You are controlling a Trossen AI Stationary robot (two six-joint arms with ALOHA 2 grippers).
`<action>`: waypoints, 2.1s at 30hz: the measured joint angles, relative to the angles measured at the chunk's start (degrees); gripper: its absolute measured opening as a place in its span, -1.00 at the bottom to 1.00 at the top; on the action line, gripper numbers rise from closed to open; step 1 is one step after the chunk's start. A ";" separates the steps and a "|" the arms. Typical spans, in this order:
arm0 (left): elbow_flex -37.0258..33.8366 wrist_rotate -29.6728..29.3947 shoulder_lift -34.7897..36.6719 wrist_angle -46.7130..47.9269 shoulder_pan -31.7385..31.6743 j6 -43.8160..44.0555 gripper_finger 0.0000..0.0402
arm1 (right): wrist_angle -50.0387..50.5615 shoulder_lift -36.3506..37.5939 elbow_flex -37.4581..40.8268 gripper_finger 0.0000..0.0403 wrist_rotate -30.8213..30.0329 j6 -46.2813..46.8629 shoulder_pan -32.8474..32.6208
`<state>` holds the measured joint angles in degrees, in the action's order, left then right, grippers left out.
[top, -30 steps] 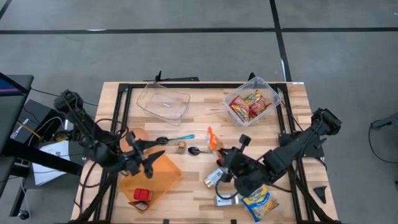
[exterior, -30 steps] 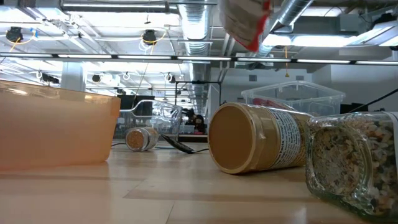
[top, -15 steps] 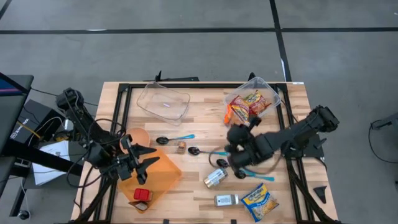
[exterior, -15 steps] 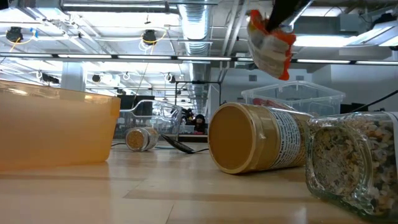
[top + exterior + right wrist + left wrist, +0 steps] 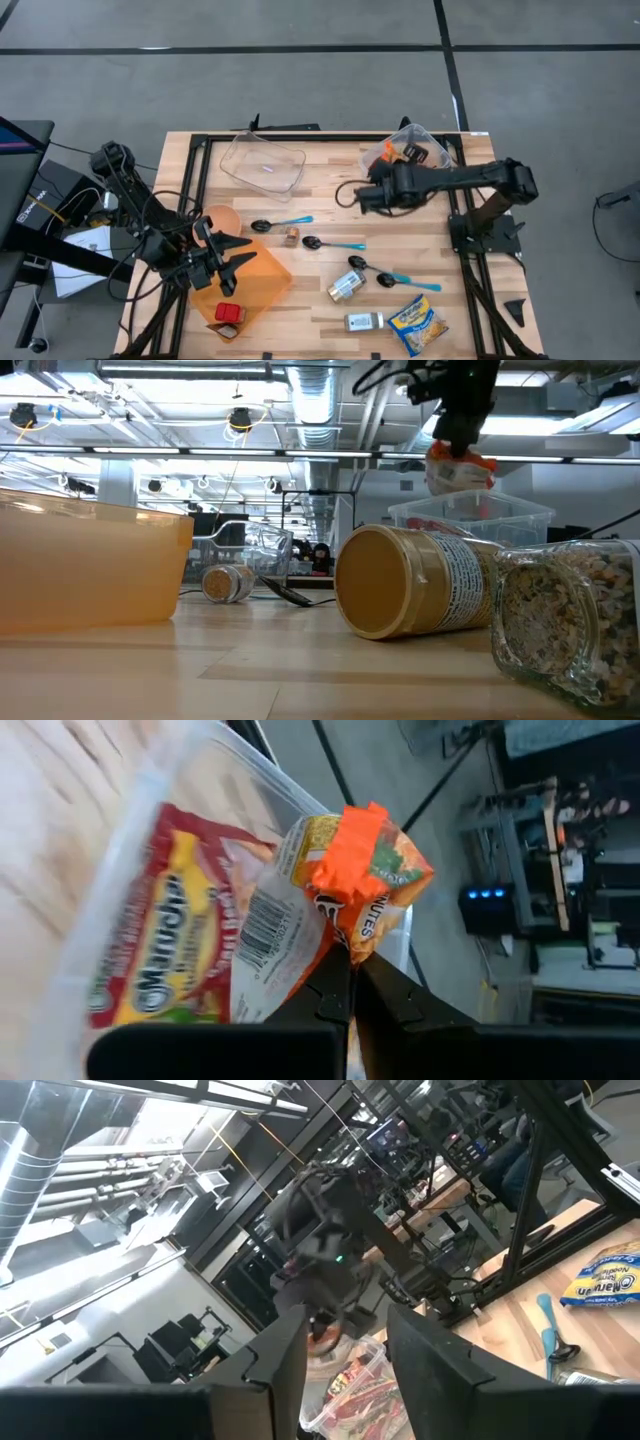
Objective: Pick & Place Food Item
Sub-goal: Put the orange noodle pack into the right transparent bin
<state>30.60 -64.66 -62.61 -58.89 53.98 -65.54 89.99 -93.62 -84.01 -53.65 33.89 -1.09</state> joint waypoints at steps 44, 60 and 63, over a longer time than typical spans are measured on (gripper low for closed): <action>-0.01 0.00 0.00 0.00 0.00 1.16 -0.37 | -0.31 0.63 0.25 -1.00 19.41 -18.03 28.14; -0.01 0.07 0.00 0.00 0.02 1.07 -0.37 | -8.73 0.61 8.28 -1.00 18.25 -20.97 30.90; -0.01 0.07 0.00 0.00 0.02 1.06 -0.37 | -11.76 0.61 8.28 -0.94 20.08 -21.01 30.89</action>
<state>30.59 -64.60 -62.61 -58.89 53.99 -64.48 78.23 -93.01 -75.72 -33.57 12.88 29.80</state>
